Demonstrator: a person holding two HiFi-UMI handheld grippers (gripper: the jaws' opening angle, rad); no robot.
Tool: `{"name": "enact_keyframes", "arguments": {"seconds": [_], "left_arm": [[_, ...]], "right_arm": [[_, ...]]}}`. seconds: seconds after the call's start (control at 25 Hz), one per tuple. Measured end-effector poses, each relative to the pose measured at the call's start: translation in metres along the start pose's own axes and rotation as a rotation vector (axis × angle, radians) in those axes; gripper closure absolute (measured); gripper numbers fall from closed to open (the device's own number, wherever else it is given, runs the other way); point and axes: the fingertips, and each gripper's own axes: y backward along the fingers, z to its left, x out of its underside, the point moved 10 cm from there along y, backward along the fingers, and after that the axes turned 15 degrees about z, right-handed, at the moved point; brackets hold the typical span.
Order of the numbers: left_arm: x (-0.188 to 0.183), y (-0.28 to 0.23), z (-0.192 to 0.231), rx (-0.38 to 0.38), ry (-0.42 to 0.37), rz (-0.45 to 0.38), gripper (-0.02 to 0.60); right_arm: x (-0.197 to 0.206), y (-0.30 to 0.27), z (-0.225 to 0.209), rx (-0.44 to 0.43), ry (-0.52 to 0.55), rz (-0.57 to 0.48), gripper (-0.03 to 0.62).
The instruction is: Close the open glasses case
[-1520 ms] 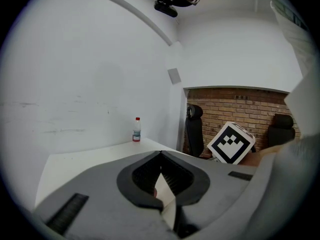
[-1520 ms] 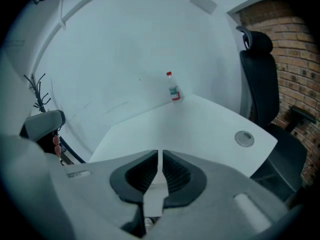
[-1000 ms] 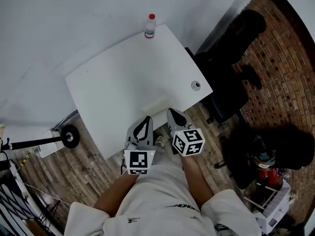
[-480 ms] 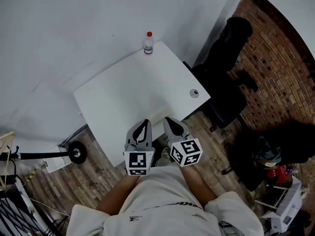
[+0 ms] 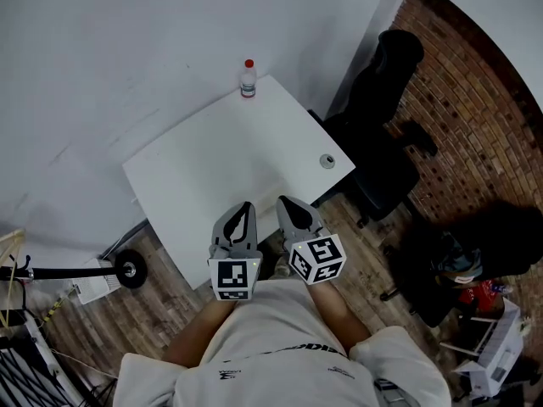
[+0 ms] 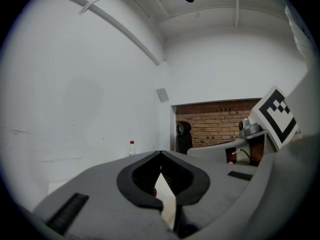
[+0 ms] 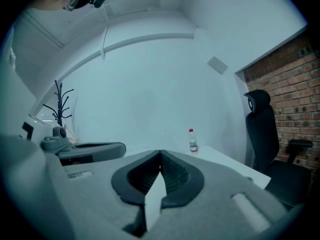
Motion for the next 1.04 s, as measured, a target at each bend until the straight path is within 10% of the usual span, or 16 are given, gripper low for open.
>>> {"name": "enact_keyframes", "arguments": {"seconds": [1.04], "left_arm": [[0.000, -0.017, -0.002, -0.022, 0.002, -0.001, 0.583]], "right_arm": [[-0.004, -0.003, -0.018, -0.001, 0.029, -0.024, 0.597]]}}
